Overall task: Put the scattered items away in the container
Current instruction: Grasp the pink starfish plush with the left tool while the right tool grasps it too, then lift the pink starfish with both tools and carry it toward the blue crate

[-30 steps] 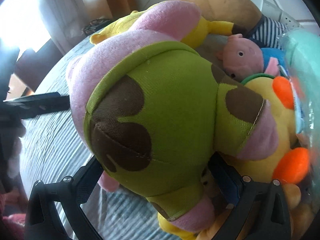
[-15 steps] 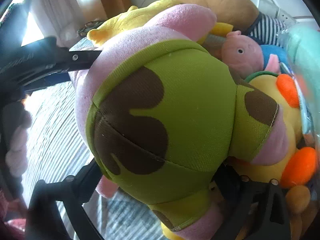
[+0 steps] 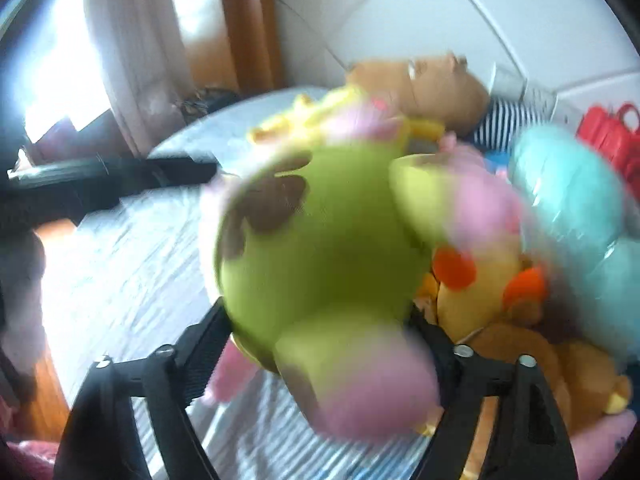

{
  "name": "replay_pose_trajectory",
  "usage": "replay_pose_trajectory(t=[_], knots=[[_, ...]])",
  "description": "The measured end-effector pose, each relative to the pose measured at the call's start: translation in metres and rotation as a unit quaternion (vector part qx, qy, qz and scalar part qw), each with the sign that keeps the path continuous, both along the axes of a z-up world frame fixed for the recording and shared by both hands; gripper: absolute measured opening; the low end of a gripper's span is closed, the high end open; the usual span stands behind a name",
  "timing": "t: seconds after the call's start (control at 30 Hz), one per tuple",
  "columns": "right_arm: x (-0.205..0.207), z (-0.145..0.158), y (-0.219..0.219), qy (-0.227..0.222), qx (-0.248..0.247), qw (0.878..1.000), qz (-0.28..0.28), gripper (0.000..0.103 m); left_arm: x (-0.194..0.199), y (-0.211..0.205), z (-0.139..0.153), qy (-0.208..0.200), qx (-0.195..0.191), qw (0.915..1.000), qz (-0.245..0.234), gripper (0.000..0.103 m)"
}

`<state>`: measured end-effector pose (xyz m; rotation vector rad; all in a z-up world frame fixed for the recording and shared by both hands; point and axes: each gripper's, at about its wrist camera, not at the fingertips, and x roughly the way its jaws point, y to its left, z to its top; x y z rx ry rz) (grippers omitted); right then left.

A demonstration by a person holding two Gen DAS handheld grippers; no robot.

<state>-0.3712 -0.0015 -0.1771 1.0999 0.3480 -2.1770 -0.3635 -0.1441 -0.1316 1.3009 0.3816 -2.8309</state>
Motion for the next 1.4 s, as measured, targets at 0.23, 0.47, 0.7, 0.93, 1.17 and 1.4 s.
replay_pose_trajectory(t=[0.23,0.47,0.7,0.93,1.17,1.4], knots=[[-0.013,-0.034,0.045,-0.116,-0.016,0.990,-0.073,0.056,0.027,-0.027,-0.011,-0.032,-0.023,0.9979,0.052,0.055],[-0.004,-0.033,0.066,-0.101,-0.023,0.992,-0.077,0.063,0.033,-0.032,-0.058,-0.075,-0.054,0.9953,0.030,0.067],[-0.001,-0.013,0.084,-0.114,-0.097,0.982,-0.119,0.091,0.012,-0.071,-0.084,-0.086,-0.035,0.9936,0.064,0.067],[0.003,-0.023,0.068,-0.115,-0.080,0.977,-0.161,0.066,-0.014,-0.073,-0.106,-0.079,-0.143,0.9842,-0.070,0.067],[0.027,-0.015,0.062,-0.095,-0.128,0.949,-0.272,0.066,-0.030,-0.061,-0.127,-0.060,-0.193,0.9491,-0.242,0.074],[0.013,-0.022,0.051,-0.094,-0.139,0.926,-0.337,0.065,-0.049,-0.068,-0.141,-0.055,-0.176,0.9326,-0.310,0.100]])
